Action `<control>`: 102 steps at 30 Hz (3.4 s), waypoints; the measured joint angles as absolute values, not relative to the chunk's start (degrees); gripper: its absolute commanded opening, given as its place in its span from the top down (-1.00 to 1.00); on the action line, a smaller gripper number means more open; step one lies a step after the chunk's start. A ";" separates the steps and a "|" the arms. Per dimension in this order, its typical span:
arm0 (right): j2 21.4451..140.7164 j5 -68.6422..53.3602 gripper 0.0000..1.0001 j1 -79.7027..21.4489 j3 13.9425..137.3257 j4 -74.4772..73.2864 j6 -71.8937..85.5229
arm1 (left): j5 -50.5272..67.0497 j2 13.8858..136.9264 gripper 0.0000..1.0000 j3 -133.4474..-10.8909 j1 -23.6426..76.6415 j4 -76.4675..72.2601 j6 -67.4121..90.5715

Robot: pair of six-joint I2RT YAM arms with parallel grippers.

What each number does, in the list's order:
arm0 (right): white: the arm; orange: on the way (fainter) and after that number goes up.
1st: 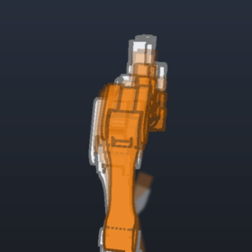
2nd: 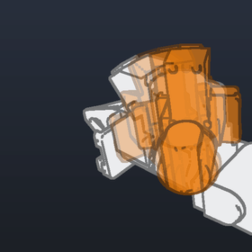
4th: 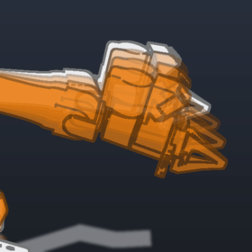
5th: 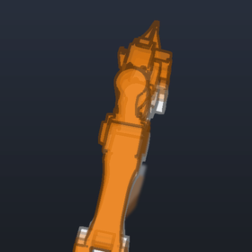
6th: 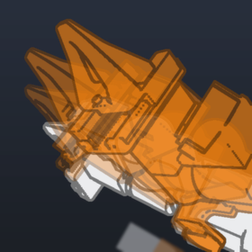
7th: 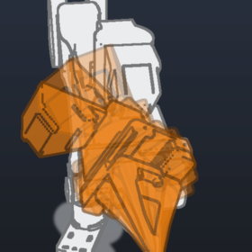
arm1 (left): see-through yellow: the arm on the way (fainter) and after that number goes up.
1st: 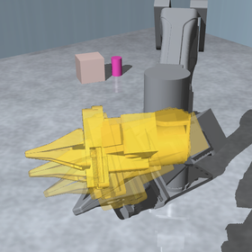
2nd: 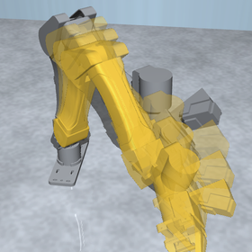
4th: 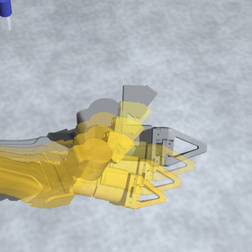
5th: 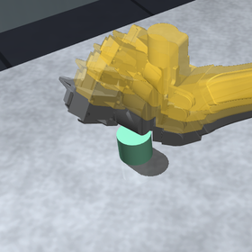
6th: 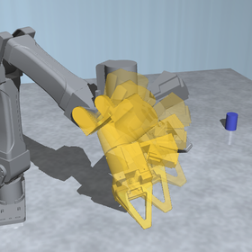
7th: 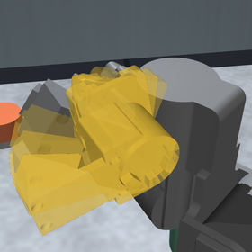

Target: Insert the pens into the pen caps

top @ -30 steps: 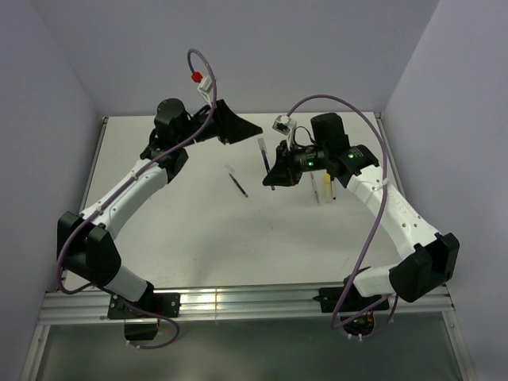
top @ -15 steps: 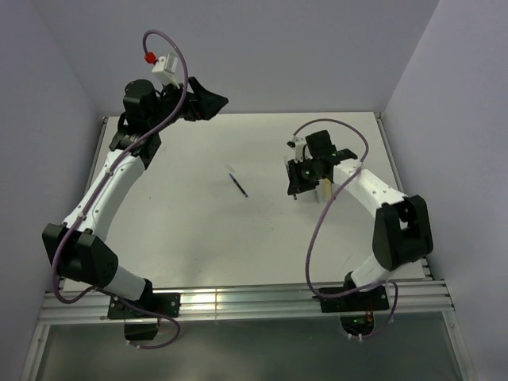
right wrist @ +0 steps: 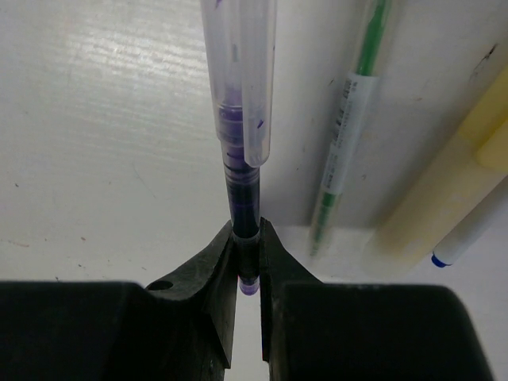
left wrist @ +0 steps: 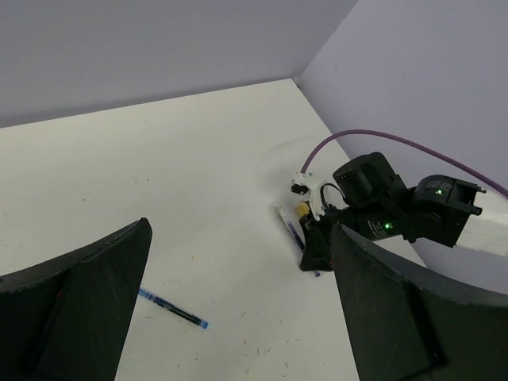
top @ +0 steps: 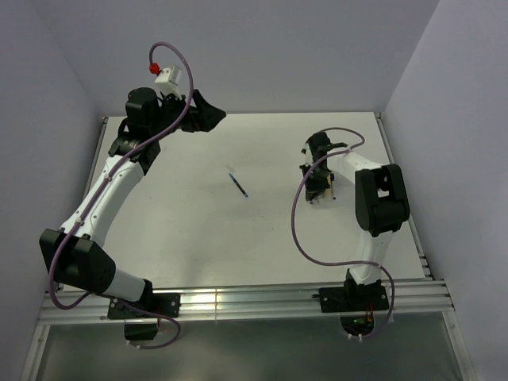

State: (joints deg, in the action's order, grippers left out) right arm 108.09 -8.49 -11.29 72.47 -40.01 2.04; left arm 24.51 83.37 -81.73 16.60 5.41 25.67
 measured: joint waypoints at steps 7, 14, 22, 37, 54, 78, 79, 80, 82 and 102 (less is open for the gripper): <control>111.96 -6.35 0.75 -10.68 76.55 -41.60 3.57 | 24.51 83.37 -0.99 -81.71 16.58 6.33 25.02; 114.61 -5.37 0.60 -10.33 80.36 -44.36 4.62 | 22.90 83.40 -0.99 -81.71 16.60 8.86 23.51; 114.67 -4.89 0.35 -10.02 80.66 -44.82 5.19 | 18.02 85.06 -0.99 -82.48 16.60 13.28 23.18; 109.23 -6.39 -0.26 -9.76 85.17 -47.40 5.06 | 7.03 88.07 -0.99 -78.81 22.20 17.93 25.85; 95.68 -7.49 -1.00 -9.74 91.81 -47.27 1.85 | -13.61 115.98 -0.45 -84.47 32.64 25.41 36.69; 80.73 -14.70 -1.00 -9.74 92.73 -37.15 -9.34 | -18.68 117.58 0.88 -81.49 37.06 23.24 33.58; 80.12 -15.03 -0.99 -9.74 92.60 -36.36 -9.41 | -18.28 117.45 0.91 -81.41 37.08 23.16 33.19; 79.90 -15.35 -0.99 -9.74 92.47 -35.94 -9.30 | -17.93 117.21 1.00 -81.28 37.08 23.14 33.04; 80.05 -16.91 -0.99 -9.72 91.81 -35.51 -8.67 | -16.21 116.36 1.00 -80.53 37.06 23.46 32.58; 81.91 -59.57 -0.88 -9.78 64.58 6.37 33.01 | 6.76 85.21 1.00 -80.68 32.49 -2.66 38.57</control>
